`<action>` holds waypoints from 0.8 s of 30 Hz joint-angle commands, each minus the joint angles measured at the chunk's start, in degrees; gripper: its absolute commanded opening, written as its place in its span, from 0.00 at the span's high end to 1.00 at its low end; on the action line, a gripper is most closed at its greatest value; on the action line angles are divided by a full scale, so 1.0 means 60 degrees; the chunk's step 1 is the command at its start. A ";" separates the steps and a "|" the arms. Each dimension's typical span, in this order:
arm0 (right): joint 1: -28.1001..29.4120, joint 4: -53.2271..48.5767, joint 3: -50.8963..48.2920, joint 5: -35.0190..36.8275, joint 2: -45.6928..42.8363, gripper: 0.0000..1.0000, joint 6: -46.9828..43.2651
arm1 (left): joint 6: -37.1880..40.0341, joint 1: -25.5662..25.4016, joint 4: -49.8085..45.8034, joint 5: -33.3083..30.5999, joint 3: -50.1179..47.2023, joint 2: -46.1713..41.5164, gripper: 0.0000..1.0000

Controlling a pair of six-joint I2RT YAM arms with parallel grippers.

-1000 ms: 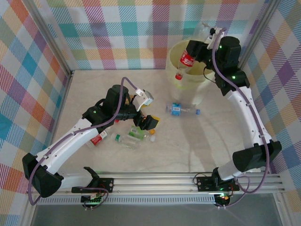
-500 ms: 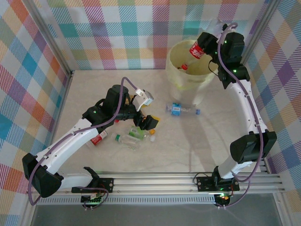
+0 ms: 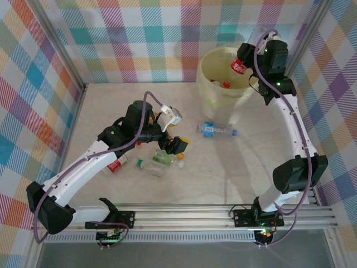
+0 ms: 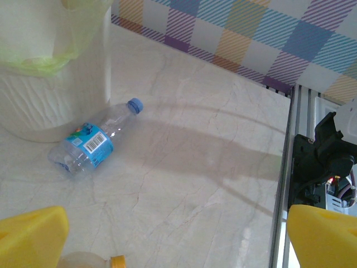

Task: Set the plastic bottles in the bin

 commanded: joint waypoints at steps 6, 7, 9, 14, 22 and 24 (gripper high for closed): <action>-0.0046 -0.0777 -0.0191 -0.0993 0.0473 0.46 -0.1434 | 0.0029 -0.0146 0.0175 0.0014 0.0090 0.0065 0.00; -0.0029 -0.0888 -0.0203 -0.1065 0.0518 0.46 -0.1521 | 0.0019 -0.0149 0.0177 0.0019 0.0093 0.0083 0.00; -0.0032 -0.1098 -0.0234 -0.1148 0.0619 0.45 -0.1680 | 0.0016 -0.0139 0.0161 0.0030 0.0092 0.0099 0.00; 0.0020 -0.1539 -0.0270 -0.0873 0.0847 0.43 -0.1926 | 0.0002 -0.0148 0.0176 0.0029 0.0093 0.0076 0.00; 0.0016 -0.2071 -0.0063 -0.0161 0.1050 0.35 -0.1955 | -0.0021 -0.0165 0.0160 0.0088 0.0099 0.0191 0.00; 0.0016 -0.2188 0.0067 -0.0100 0.1139 0.32 -0.1941 | -0.0020 -0.0179 0.0156 0.0049 0.0107 0.0169 0.00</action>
